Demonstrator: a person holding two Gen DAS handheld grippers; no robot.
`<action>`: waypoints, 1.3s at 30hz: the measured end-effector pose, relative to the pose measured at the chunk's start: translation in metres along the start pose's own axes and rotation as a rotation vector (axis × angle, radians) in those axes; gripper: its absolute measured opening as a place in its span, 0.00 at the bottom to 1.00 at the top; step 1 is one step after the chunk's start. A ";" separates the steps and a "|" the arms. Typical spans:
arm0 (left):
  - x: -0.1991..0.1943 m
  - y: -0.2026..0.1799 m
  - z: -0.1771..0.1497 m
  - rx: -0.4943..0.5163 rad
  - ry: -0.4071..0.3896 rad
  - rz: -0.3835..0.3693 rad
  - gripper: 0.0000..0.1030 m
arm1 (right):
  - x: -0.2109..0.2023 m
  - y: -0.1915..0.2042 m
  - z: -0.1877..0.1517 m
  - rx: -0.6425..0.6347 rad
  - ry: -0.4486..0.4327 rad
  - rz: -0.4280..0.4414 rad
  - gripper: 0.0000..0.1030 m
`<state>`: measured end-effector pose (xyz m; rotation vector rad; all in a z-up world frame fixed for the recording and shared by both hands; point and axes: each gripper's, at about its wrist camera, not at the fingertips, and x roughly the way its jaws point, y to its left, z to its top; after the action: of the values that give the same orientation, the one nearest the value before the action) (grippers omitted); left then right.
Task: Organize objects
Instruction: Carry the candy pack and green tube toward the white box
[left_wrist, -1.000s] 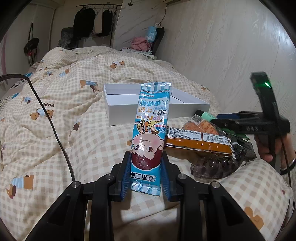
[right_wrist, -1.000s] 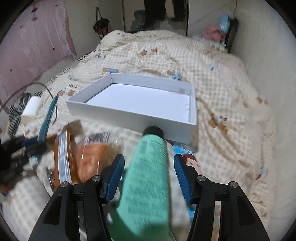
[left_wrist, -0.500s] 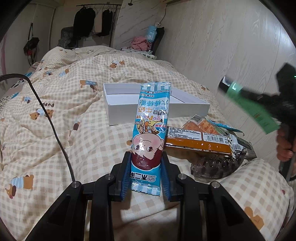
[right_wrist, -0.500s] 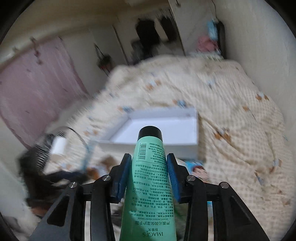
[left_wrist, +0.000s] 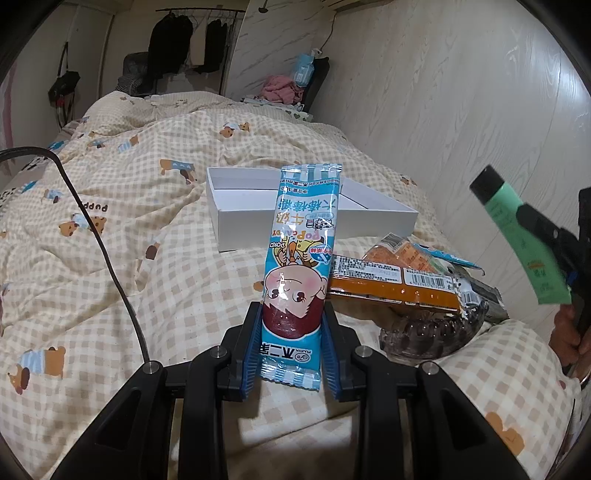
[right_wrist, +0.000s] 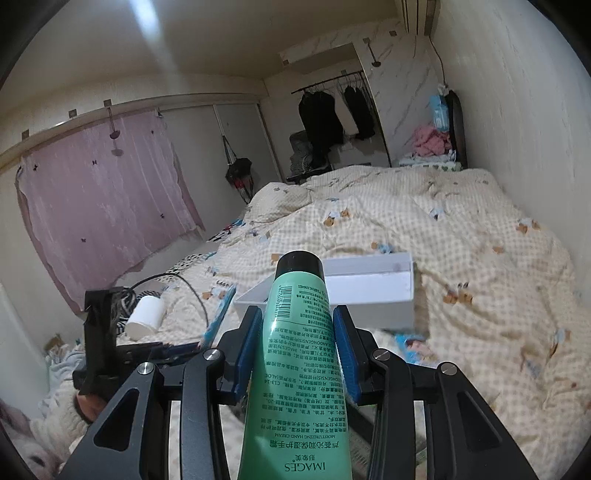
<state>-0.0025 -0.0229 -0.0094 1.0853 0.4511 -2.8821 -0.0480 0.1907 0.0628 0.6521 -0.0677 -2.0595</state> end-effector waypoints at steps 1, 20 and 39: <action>0.000 0.000 0.000 -0.003 0.001 -0.002 0.32 | 0.000 -0.002 -0.002 0.000 -0.001 0.001 0.40; 0.001 0.003 -0.001 -0.033 0.011 -0.038 0.32 | 0.008 -0.005 -0.035 0.032 0.057 -0.066 0.40; 0.002 0.005 -0.001 -0.041 0.024 -0.039 0.32 | 0.009 -0.011 -0.038 0.068 0.066 -0.036 0.40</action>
<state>-0.0030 -0.0269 -0.0127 1.1191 0.5365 -2.8821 -0.0422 0.1969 0.0233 0.7678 -0.0892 -2.0760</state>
